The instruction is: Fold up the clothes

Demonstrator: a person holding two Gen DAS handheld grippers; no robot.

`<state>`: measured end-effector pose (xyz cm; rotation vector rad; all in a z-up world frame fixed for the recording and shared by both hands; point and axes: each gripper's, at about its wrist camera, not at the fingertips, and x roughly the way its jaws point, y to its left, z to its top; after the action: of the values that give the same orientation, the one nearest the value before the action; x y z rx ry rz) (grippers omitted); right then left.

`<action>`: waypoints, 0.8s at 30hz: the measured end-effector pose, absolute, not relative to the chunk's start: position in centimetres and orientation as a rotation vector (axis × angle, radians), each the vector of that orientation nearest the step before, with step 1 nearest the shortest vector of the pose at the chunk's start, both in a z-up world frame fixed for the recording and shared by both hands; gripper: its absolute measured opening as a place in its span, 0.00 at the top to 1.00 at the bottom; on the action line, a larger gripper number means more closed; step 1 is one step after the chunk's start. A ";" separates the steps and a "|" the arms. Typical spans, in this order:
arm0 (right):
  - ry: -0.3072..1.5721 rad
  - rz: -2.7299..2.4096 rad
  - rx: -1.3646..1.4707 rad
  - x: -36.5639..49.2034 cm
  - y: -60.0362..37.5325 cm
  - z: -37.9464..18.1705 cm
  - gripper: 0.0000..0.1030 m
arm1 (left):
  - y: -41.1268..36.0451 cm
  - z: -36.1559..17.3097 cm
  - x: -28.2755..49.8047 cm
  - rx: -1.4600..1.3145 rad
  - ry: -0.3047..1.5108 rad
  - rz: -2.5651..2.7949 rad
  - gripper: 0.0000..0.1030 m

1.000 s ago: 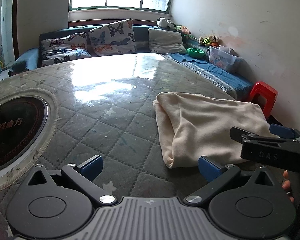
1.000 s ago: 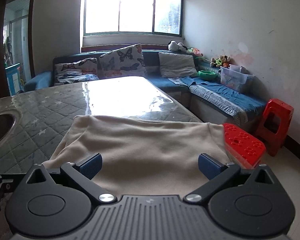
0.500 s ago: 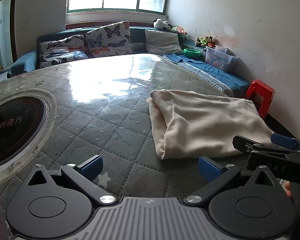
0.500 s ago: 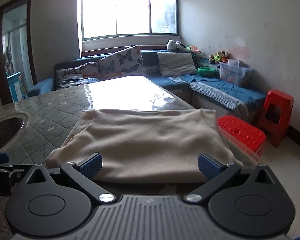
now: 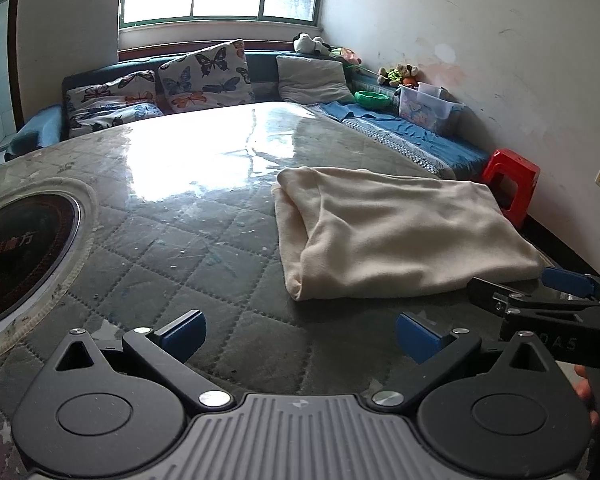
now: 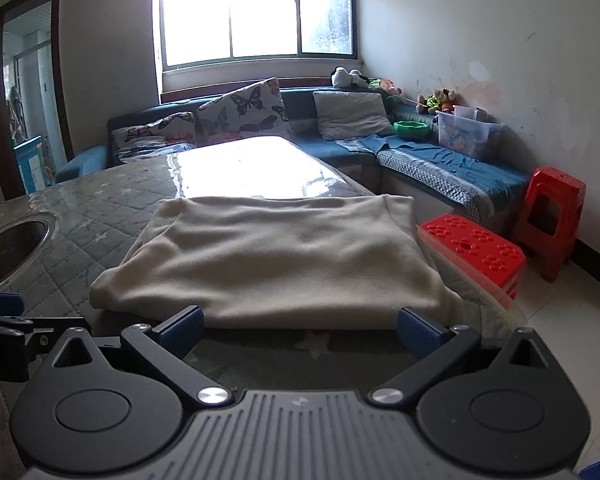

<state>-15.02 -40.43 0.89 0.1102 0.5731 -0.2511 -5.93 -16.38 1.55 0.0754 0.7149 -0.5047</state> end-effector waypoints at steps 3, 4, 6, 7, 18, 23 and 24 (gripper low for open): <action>0.579 -0.252 0.107 -15.1 -40.4 0.8 0.00 | -16.7 1.5 -6.1 0.084 0.717 -0.507 0.00; 0.581 -0.254 0.106 -15.2 -40.5 0.8 0.00 | -16.8 1.5 -6.1 0.086 0.717 -0.507 0.00; 0.583 -0.258 0.107 -15.2 -40.6 0.7 0.00 | -16.9 1.5 -6.2 0.093 0.719 -0.507 0.00; 0.584 -0.260 0.108 -15.2 -40.6 0.7 0.00 | -17.0 1.4 -6.2 0.096 0.720 -0.507 0.00; 0.586 -0.274 0.118 -15.4 -41.3 0.8 0.00 | -17.8 1.3 -6.0 0.109 0.727 -0.515 0.00; 0.587 -0.275 0.123 -15.3 -41.5 0.9 0.00 | -18.1 1.3 -5.9 0.115 0.719 -0.511 0.00; 0.588 -0.274 0.123 -15.2 -41.5 0.9 0.00 | -18.2 1.4 -5.9 0.117 0.719 -0.515 0.00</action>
<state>-15.22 -41.51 0.87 0.1229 0.5883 -0.2740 -5.85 -18.16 1.39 0.1173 0.7189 -0.5148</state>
